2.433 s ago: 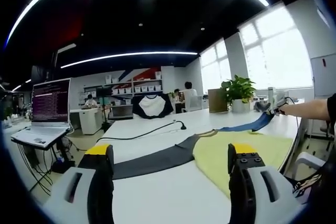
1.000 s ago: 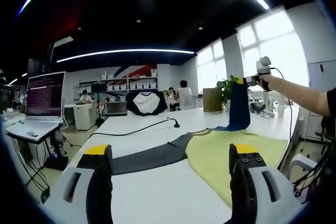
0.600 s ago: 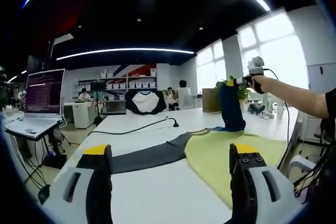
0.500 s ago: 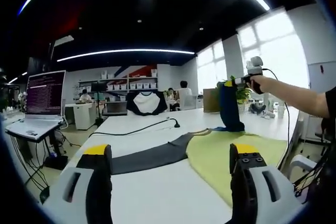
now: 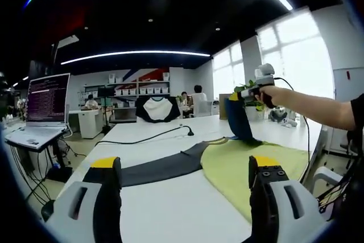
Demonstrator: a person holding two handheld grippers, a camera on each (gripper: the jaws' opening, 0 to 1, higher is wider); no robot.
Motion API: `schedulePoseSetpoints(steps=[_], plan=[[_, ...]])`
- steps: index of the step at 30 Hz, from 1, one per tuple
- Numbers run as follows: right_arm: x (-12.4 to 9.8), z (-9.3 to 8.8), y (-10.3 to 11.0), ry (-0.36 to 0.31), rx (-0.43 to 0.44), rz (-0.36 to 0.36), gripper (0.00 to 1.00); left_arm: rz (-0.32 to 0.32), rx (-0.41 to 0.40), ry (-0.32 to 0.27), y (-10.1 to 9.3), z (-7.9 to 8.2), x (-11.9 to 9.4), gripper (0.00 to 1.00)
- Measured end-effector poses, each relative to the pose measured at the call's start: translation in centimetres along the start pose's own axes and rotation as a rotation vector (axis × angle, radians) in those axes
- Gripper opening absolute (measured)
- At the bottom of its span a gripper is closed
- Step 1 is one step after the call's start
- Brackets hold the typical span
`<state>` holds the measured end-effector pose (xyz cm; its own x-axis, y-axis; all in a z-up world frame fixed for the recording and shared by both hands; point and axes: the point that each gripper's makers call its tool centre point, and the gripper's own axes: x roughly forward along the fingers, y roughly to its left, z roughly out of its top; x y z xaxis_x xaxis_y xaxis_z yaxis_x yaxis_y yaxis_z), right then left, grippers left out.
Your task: Fold the garment on the visible template until the final outline fits inside the template.
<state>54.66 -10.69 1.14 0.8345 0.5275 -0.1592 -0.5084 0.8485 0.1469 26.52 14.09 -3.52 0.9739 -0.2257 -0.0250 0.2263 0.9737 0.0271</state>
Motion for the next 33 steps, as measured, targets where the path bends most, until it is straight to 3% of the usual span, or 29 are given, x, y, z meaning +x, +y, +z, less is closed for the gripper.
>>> schedulePoseSetpoints(steps=[5, 7, 11, 19, 22, 25, 30, 33], plan=[[1.0, -2.2, 1.1, 0.041, -0.002, 0.016, 0.0, -0.001, 0.002, 0.005, -0.1, -0.1, 0.0, 0.98], [1.4, -3.5, 1.6, 0.071, -0.045, 0.019, 0.0, -0.003, 0.002, 0.006, 0.0, -0.3, 0.0, 0.98], [2.0, -5.7, 3.0, 0.102, -0.041, 0.045, 0.0, 0.004, -0.013, 0.044, 0.3, -1.5, 0.4, 0.97], [3.6, -9.4, 5.0, 0.174, -0.08, 0.067, 0.01, -0.012, -0.011, 0.039, -0.1, -1.5, 0.6, 0.97], [3.9, -10.9, 5.8, 0.19, -0.078, 0.076, 0.01, -0.006, -0.009, 0.066, 0.1, -1.7, 0.8, 0.97], [4.3, -12.6, 6.9, 0.217, -0.083, 0.1, 0.01, 0.005, 0.013, 0.036, 0.0, -1.0, 0.5, 0.97], [4.6, -13.6, 7.6, 0.24, -0.087, 0.104, 0.01, 0.003, -0.005, 0.05, 0.0, -1.4, 0.6, 0.97], [4.4, -15.1, 8.0, 0.279, -0.108, 0.107, 0.01, -0.001, -0.004, 0.045, -0.1, -1.3, 0.8, 0.97]])
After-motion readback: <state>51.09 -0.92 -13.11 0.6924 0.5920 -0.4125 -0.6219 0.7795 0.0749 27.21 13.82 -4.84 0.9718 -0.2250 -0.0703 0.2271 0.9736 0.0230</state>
